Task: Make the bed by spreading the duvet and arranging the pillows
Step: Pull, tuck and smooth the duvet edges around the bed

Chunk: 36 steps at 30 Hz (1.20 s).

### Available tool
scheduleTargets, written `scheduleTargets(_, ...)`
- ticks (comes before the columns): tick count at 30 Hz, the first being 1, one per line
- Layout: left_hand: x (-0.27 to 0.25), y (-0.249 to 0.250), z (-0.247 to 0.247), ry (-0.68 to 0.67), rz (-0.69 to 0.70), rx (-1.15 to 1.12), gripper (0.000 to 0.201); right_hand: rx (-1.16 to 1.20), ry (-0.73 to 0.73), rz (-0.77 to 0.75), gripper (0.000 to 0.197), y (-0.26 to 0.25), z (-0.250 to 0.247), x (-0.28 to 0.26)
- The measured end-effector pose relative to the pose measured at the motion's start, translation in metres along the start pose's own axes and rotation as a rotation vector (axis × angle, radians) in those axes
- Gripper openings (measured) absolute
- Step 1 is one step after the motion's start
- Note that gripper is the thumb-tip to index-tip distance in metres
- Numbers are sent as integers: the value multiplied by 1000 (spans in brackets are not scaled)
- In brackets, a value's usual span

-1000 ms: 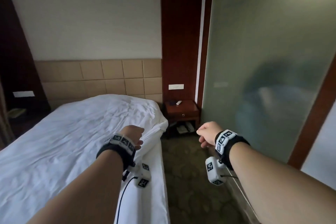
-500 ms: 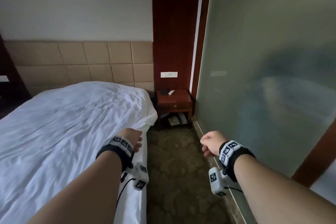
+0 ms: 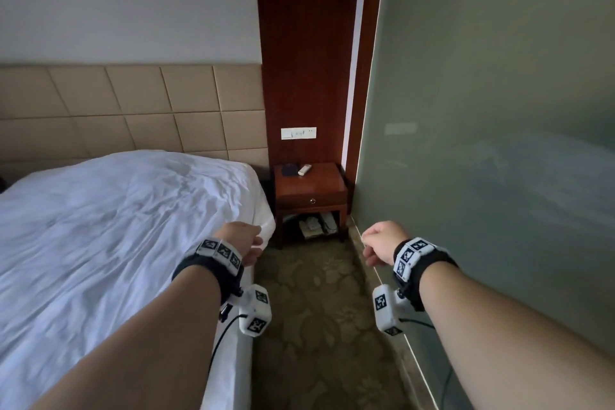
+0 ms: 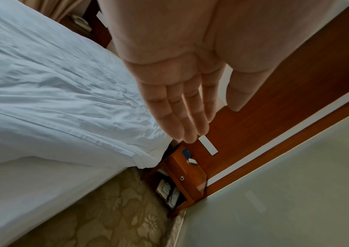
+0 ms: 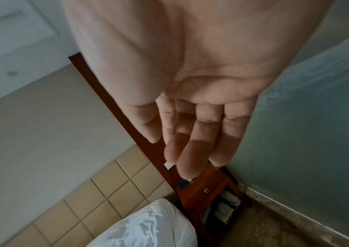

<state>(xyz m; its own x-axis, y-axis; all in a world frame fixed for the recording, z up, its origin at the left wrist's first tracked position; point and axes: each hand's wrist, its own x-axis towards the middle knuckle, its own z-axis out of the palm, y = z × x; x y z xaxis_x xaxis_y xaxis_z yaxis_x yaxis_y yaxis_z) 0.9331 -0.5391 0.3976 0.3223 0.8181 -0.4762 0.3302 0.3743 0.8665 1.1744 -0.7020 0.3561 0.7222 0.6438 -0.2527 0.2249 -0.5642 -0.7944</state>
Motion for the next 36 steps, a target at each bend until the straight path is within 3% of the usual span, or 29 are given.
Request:
scheduleTargets(2,28,2,2,20,-39,5,6,-11,-35,0,11,-4,13,36)
scheduleTargets(7,106,10,-4,143,-132,6,16,-14,-144,-24,11,-25,50,141)
scheduleTargets(11,161,41,-9,200,-162,-9,18,-45,-235,-85,13,-66,71,225)
scheduleTargets(14,195,59,-11,291,-177,-51,4,-68,-297,-100,13,-97,83,277)
scheduleTargets(17,225,64,-14,353,-196,-84,6,-83,-329,-116,13,-122,99,323)
scheduleTargets(22,283,65,-19,352,-292,-134,17,-113,-428,-98,13,-137,144,387)
scheduleTargets(29,386,52,-47,402,-383,-151,2,-225,-513,-86,14,-149,220,473)
scheduleTargets(36,508,49,-73,393,-422,-175,13,-310,-486,-43,13,-173,276,573)
